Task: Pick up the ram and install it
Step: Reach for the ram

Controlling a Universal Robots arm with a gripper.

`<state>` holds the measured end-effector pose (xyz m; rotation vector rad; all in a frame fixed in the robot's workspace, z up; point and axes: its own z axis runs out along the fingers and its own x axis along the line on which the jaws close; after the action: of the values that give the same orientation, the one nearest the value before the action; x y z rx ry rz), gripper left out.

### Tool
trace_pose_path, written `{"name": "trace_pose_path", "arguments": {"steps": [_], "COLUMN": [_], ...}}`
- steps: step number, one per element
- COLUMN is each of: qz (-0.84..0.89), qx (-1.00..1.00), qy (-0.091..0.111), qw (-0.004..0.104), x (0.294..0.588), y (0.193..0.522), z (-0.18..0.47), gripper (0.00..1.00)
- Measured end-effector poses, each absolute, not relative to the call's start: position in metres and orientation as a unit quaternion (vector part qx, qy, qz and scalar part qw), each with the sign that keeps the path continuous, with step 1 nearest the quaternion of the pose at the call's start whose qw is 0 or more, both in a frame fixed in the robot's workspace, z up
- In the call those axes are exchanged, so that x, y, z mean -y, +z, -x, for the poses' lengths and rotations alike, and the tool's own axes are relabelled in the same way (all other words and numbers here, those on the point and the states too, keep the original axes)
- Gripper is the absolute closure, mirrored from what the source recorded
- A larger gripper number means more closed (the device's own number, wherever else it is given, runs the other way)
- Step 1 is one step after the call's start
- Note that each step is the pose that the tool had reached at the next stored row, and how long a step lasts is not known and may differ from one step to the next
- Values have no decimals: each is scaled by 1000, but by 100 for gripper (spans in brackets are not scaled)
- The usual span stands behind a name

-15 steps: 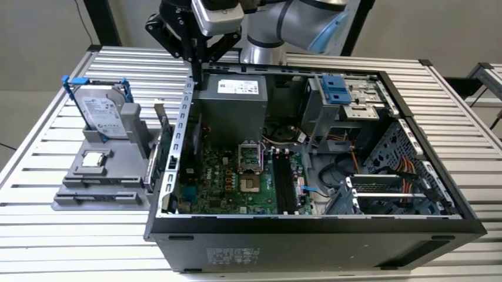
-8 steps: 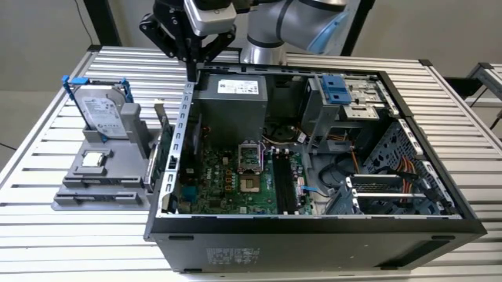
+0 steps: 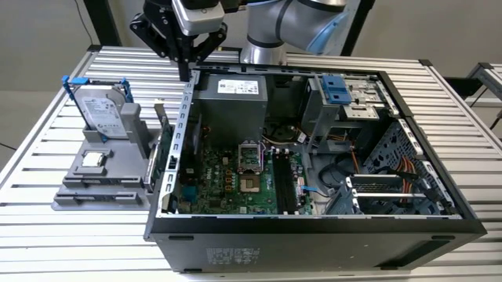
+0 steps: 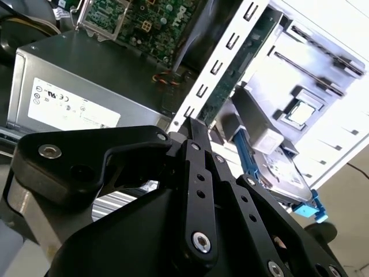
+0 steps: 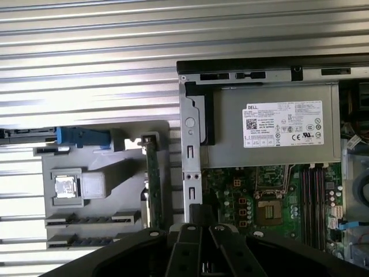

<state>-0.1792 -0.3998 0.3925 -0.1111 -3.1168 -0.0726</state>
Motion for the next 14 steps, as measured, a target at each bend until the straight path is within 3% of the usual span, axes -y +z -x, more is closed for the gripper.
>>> {"name": "trace_pose_path", "arguments": {"steps": [14], "qz": [33], "qx": [999], "qy": [-23], "qw": [8], "x": [400], "y": [393], "z": [184], "gripper": [100]}}
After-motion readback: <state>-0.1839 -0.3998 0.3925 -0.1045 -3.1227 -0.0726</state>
